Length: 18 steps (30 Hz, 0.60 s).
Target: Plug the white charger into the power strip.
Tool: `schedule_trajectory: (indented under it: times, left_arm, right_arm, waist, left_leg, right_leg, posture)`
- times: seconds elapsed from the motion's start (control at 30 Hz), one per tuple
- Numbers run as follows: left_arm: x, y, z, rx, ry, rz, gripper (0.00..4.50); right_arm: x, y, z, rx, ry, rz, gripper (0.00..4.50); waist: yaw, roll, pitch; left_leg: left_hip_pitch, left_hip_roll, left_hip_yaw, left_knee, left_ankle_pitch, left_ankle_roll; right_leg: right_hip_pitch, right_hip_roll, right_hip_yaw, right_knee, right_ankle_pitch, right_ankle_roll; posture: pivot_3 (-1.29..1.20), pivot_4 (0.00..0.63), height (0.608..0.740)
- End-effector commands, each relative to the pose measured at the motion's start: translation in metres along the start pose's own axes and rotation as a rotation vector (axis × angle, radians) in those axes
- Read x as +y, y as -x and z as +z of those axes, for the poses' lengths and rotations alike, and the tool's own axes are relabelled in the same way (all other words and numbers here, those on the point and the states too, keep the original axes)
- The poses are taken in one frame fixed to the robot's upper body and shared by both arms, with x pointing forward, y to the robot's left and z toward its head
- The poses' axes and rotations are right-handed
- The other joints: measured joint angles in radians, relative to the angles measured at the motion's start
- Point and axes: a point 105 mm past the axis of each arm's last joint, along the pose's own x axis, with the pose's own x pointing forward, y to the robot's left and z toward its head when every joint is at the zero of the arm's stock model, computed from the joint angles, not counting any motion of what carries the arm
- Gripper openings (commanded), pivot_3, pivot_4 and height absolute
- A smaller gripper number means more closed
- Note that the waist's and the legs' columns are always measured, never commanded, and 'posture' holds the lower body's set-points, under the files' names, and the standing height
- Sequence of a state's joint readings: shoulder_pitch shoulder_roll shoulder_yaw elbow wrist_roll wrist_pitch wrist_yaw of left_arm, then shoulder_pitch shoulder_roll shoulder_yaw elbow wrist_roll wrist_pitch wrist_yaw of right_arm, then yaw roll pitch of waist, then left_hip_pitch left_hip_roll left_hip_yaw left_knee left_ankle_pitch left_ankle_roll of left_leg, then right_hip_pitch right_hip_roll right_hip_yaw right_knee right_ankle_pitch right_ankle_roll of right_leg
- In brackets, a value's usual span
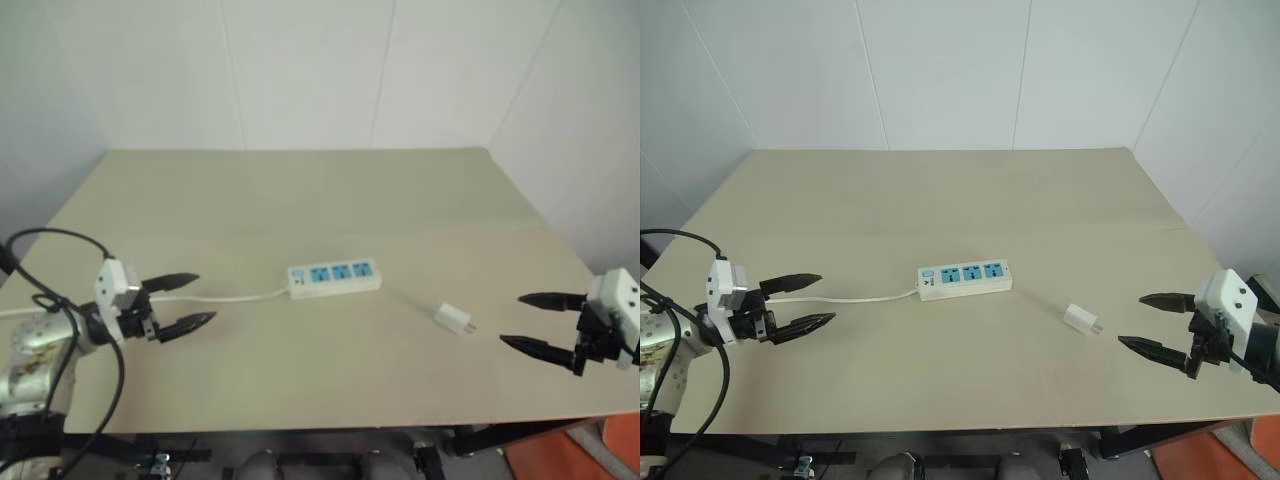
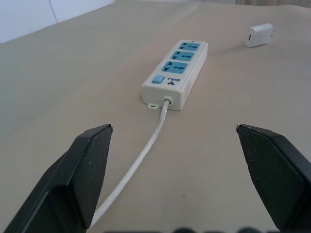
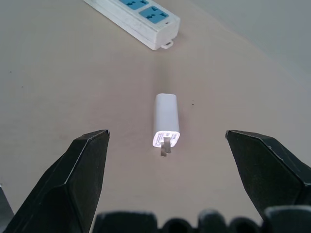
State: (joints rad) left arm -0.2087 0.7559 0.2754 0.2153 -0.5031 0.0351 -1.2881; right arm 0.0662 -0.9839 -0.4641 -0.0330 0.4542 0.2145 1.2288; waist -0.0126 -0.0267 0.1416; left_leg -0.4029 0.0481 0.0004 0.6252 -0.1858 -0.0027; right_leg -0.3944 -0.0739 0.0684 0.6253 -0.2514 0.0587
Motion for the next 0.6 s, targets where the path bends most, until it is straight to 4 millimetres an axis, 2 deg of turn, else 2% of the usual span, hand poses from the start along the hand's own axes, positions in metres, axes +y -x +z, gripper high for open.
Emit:
schedule_trajectory:
  times: [0.03,0.27,0.4,0.6]
  left_arm:
    - [0.006,-0.013,-0.001,-0.046,-0.071,0.003,4.44]
    - [0.026,-0.068,-0.017,-0.142,-0.106,0.015,4.44]
    - [0.024,-0.095,-0.025,-0.126,-0.076,-0.055,4.44]
    - [0.012,-0.125,-0.027,-0.064,-0.06,-0.19,4.44]
  right_arm:
    - [-0.001,-0.008,0.023,-0.082,0.069,-0.018,4.5]
    - [0.017,-0.053,0.062,-0.24,0.145,-0.024,4.5]
    - [0.035,-0.069,0.076,-0.298,0.154,-0.013,4.5]
    - [0.041,-0.085,0.088,-0.33,0.146,-0.047,4.5]
  waist:
    - [0.0,0.0,0.0]
    - [0.003,-0.001,0.0]
    - [0.003,-0.001,0.0]
    - [0.002,-0.002,0.001]
  left_leg:
    - [0.0,0.0,0.0,0.0,0.0,0.0]
    - [0.002,-0.001,-0.001,0.001,0.0,0.0]
    - [-0.002,-0.002,-0.001,0.001,0.0,0.0]
    - [-0.003,-0.003,-0.001,0.001,-0.001,0.0]
  right_leg:
    - [0.0,0.0,0.0,0.0,0.0,0.0]
    - [0.004,0.001,0.0,0.0,0.001,0.001]
    - [0.002,0.0,0.0,-0.001,0.003,-0.003]
    - [0.001,-0.001,0.0,-0.002,0.003,-0.002]
  posture:
    - [0.0,0.15,0.74]
    - [0.0,0.15,0.74]
    - [0.0,0.15,0.74]
    - [0.0,0.15,0.74]
